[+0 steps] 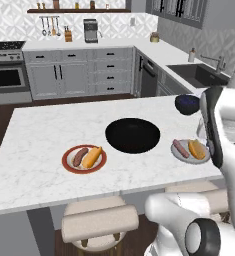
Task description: Place one bun and one sausage from the bowl on each plate.
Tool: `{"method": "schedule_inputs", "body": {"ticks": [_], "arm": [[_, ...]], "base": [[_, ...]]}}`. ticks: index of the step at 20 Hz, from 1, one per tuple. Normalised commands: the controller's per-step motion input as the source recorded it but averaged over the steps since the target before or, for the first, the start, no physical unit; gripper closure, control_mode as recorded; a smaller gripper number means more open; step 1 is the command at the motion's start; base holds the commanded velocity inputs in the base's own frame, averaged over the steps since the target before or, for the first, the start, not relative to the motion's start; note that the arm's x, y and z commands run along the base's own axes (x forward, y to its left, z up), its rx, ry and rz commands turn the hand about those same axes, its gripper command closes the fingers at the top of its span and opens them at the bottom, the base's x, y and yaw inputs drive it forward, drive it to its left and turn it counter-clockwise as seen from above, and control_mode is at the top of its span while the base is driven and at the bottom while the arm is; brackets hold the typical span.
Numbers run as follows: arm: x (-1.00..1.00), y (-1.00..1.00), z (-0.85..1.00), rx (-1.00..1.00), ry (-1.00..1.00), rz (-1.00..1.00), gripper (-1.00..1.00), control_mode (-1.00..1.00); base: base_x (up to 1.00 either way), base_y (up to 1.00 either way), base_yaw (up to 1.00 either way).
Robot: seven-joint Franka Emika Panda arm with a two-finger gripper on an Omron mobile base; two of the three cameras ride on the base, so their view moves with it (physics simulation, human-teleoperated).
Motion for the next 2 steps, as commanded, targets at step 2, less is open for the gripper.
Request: {"method": "schedule_inputs", "body": {"ticks": [2], "arm": [[-1.0, 0.0, 0.21, 0.0, 0.04, -0.11, -1.0, -1.0]], "base": [[0.0, 0.0, 0.0]]}}
